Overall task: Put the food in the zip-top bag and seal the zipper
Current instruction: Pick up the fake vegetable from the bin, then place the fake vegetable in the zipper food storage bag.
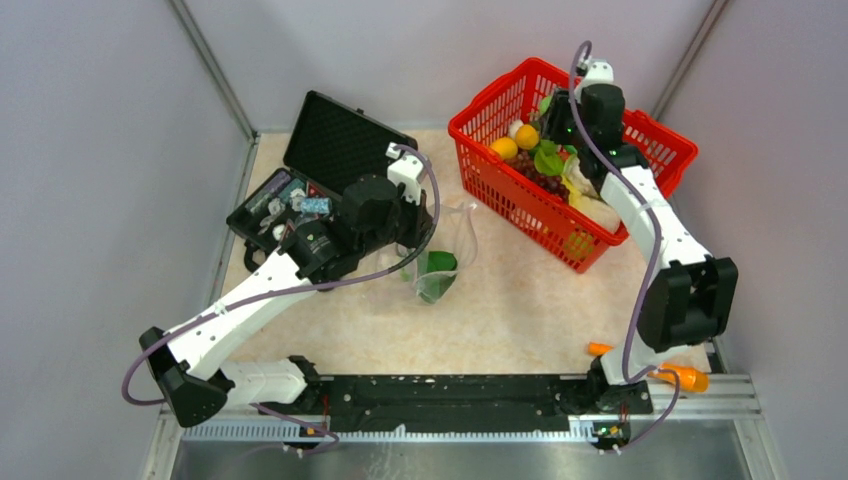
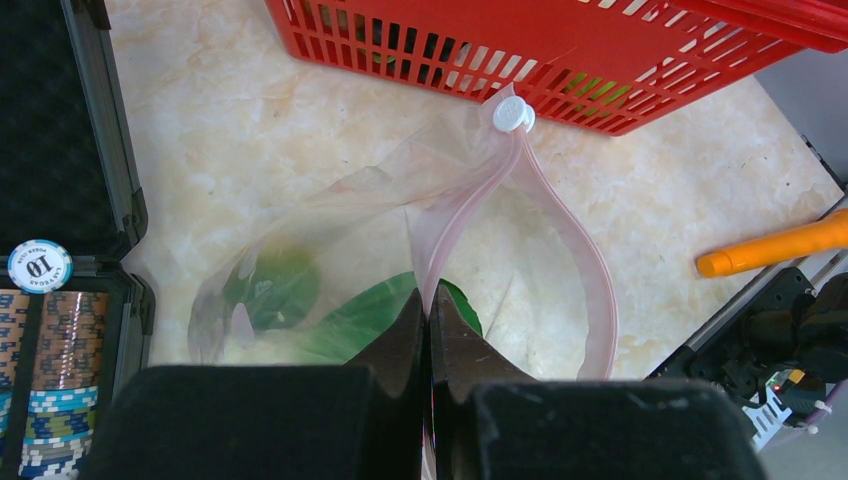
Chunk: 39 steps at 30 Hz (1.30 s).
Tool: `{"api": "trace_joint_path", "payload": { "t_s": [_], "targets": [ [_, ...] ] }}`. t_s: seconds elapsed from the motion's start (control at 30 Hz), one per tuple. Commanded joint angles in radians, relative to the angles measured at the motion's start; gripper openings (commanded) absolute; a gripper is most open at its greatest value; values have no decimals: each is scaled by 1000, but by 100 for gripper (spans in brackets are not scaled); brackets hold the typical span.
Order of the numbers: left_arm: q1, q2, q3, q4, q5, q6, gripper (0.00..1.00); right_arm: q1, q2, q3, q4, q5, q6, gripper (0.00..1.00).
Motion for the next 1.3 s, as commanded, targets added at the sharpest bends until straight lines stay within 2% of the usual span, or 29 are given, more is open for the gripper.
{"api": "trace_joint_path", "payload": {
  "t_s": [0.0, 0.3, 0.43, 0.63, 0.93, 1.1, 1.27],
  "targets": [
    [2, -20, 2, 30, 7, -8, 0, -7, -99, -85, 137, -85, 62, 4],
    [2, -15, 5, 36, 1, -1, 0, -8, -363, -343, 499, -274, 139, 4],
    [2, -18, 8, 42, -12, -1, 0, -6, -447, -440, 637, -365, 254, 4],
    [2, -12, 13, 56, -18, -7, 0, 18, -553, -558, 731, -402, 384, 3],
    [2, -2, 19, 78, -32, -15, 0, 309, -689, -816, 916, -224, 444, 2],
    [2, 1, 23, 79, -41, -16, 0, 472, -681, -895, 1015, -139, 433, 1],
    [1, -2, 18, 80, -48, -24, 0, 554, -648, -954, 1088, -96, 440, 1]
  ]
}}
